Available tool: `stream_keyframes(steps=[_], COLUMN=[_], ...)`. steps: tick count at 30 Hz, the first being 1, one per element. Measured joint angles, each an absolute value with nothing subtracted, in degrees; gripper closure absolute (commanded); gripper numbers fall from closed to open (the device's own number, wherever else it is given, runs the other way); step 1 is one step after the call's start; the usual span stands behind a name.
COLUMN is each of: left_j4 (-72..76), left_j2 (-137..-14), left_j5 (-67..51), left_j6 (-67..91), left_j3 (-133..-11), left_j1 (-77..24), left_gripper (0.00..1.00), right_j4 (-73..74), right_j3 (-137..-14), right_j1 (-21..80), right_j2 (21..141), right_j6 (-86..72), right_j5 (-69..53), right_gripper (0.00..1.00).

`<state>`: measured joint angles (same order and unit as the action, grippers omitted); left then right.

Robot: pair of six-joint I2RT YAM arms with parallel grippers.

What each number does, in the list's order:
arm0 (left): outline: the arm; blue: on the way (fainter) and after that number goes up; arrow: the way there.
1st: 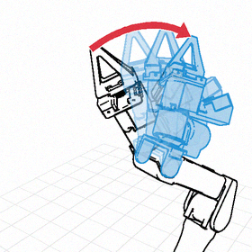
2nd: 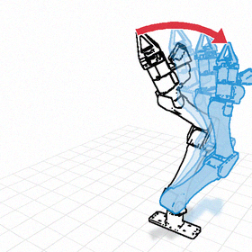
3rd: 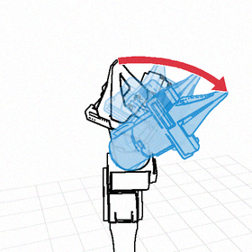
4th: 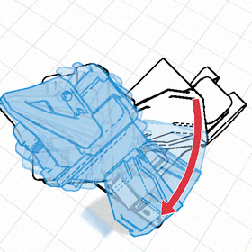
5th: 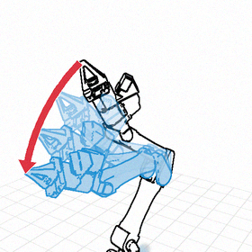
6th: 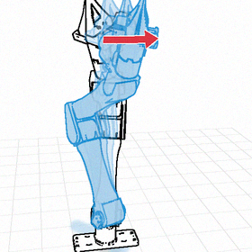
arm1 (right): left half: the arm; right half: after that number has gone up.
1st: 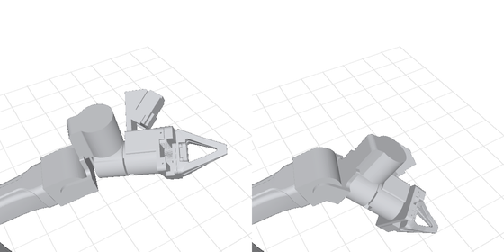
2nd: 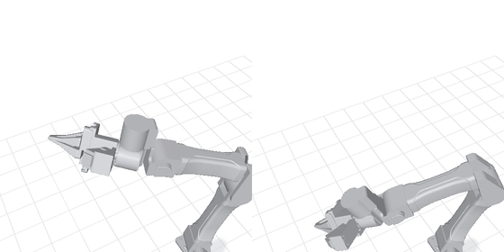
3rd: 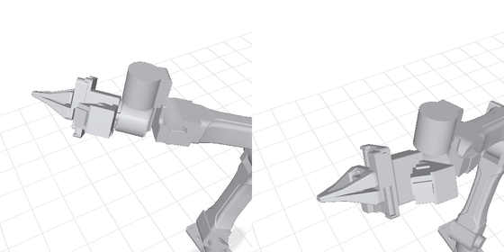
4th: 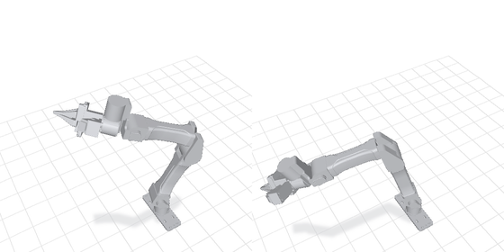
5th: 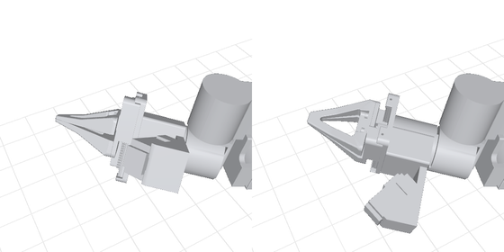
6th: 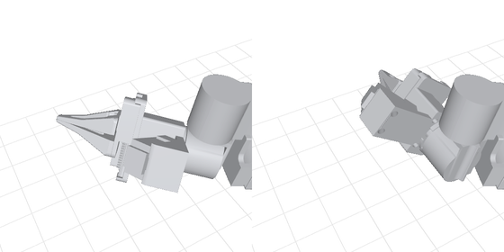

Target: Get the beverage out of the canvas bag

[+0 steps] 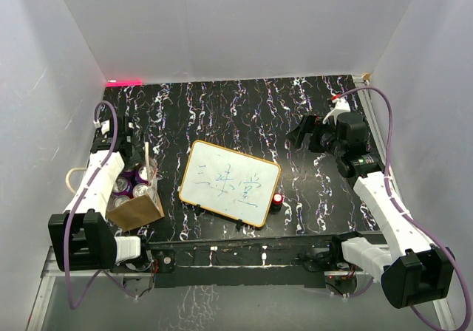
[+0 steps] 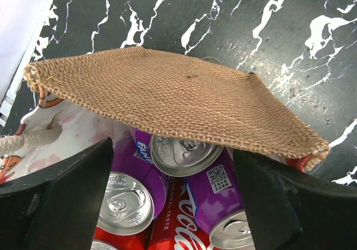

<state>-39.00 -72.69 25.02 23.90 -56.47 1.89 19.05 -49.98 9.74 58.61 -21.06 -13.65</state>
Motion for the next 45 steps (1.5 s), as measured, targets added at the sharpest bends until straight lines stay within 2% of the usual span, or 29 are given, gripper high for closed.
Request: stream_keyframes(steps=[10,16,26,33,38,41,45], left_j4=[-38.46,-38.37,-35.88,-34.06,-32.88,-32.27,-31.92], left_j2=[-75.75,-77.06,-70.76,-73.01,-75.57,-75.57,-75.57], left_j5=[24.73,26.00,25.08,22.50,22.46,22.09,21.52], left_j6=[22.96,25.04,27.83,28.56,28.58,28.53,28.25], left_j3=[-56.18,-55.96,-52.03,-51.29,-51.07,-50.74,-50.63], left_j1=[2.20,3.27,8.45,9.98,10.52,10.83,11.18], left_gripper=[0.09,0.15,0.21,0.15,0.14,0.19,0.33], right_j4=[18.96,18.81,18.17,17.85,17.82,17.80,17.80], right_j3=[-49.93,-49.80,-49.65,-48.90,-48.86,-48.86,-48.86], right_j1=[9.74,9.74,9.74,9.74,9.74,9.74,9.74], right_j2=[59.61,59.61,59.59,59.59,59.40,59.13,59.09], right_j6=[-21.08,-21.08,-21.06,-21.06,-21.08,-21.08,-21.08], right_j5=[-13.87,-13.87,-13.87,-13.87,-13.85,-13.82,-13.82], right_gripper=[0.02,0.02,0.02,0.02,0.02,0.02,0.02])
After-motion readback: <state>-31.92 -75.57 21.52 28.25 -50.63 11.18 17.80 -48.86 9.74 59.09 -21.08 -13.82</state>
